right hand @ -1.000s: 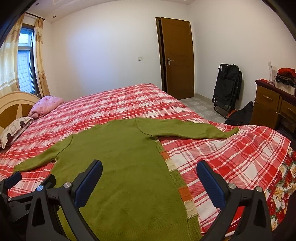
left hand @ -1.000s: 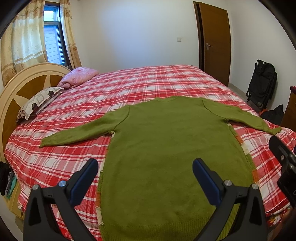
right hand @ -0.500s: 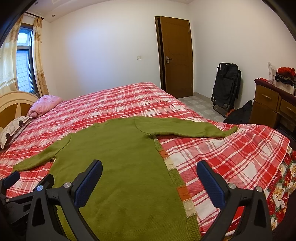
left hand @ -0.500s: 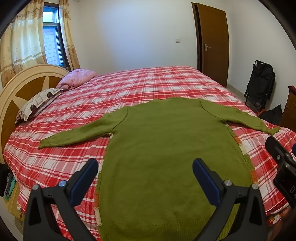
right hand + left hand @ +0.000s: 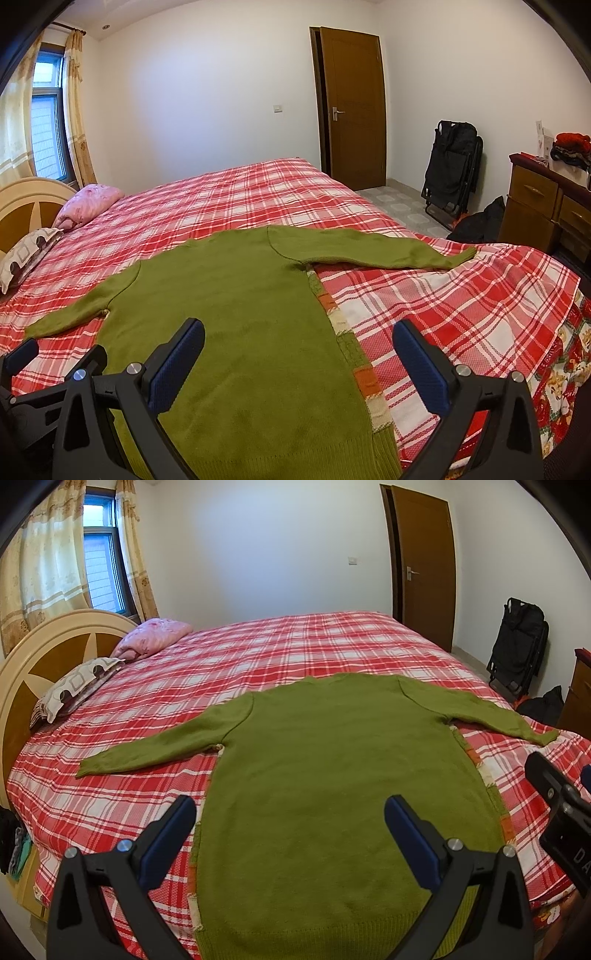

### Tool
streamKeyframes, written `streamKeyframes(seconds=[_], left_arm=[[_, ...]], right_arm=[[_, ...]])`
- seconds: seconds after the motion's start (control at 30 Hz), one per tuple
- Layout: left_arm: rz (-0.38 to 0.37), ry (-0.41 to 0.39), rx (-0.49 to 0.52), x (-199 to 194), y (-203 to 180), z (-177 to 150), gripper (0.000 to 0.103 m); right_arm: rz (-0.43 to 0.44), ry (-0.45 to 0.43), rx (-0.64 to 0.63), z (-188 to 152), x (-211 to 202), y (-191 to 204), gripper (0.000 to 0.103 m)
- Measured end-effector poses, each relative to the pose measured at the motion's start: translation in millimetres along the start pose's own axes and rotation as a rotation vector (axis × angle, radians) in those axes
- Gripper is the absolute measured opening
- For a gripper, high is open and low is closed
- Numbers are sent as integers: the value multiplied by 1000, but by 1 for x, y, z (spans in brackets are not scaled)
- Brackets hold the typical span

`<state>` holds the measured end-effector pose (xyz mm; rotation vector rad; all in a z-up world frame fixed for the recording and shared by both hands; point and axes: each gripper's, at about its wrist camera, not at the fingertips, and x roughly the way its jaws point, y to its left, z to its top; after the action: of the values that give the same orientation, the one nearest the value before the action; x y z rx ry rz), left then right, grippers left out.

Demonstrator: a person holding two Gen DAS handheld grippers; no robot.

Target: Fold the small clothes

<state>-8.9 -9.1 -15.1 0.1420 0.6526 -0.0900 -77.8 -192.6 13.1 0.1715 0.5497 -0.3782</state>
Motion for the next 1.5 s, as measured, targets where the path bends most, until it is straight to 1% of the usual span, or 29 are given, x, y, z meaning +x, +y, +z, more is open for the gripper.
streamKeyframes(seconds=[0.23,0.37,0.43,0.53,0.6,0.63,0.67,0.7,0.73,0.77,0.8,0.83,0.9,0.97,1.03,1.1,1.2,1.27,1.37,1.43,1.47,1.5], left_arm=[[-9,4,0,7,0,-1,103],[-20,-19,2,13,3,-1,103],[-17,-26,6,18,5,0,103],[-20,-30,1,30,11,3,103],[-27,-21,-2,40,15,6,103],[-28,-17,-3,44,17,7,103],[-29,-13,-6,50,20,9,103],[-30,-13,-8,52,22,10,103],[-30,-14,-10,56,24,10,103],[-28,-15,-11,59,26,11,103],[-25,-15,-12,62,28,12,103],[-26,-14,-14,66,29,13,103],[-26,-10,-19,73,31,15,103],[-12,-8,-18,80,32,17,103],[15,-3,-16,87,33,19,103],[25,15,-33,96,36,20,103],[17,65,-71,110,42,23,103],[21,82,-78,115,42,24,103],[35,92,-70,120,42,24,103],[35,102,-69,123,40,24,103],[37,107,-66,124,40,24,103],[39,111,-65,125,39,24,103]], right_arm=[[8,11,-6,2,11,-1,102],[-2,38,17,5,30,-16,102],[0,55,49,10,45,-31,102],[-20,73,107,24,70,-64,102],[-29,91,165,38,90,-95,102],[-41,92,204,47,102,-117,101],[-76,100,239,55,113,-138,98],[-117,109,272,64,124,-161,88],[-137,114,295,70,130,-177,82],[-175,114,323,80,141,-202,68],[-202,121,335,88,151,-222,63],[-208,137,354,94,160,-239,63],[-203,171,440,102,181,-281,64],[-252,218,495,105,201,-315,64],[-276,248,516,105,216,-334,64],[-262,282,551,104,234,-348,64],[-245,330,595,99,256,-358,64],[-249,353,573,97,265,-352,64],[-276,394,530,90,283,-345,63],[-301,388,503,91,288,-341,61],[-300,405,492,90,293,-339,51],[-290,443,494,87,300,-339,33]])
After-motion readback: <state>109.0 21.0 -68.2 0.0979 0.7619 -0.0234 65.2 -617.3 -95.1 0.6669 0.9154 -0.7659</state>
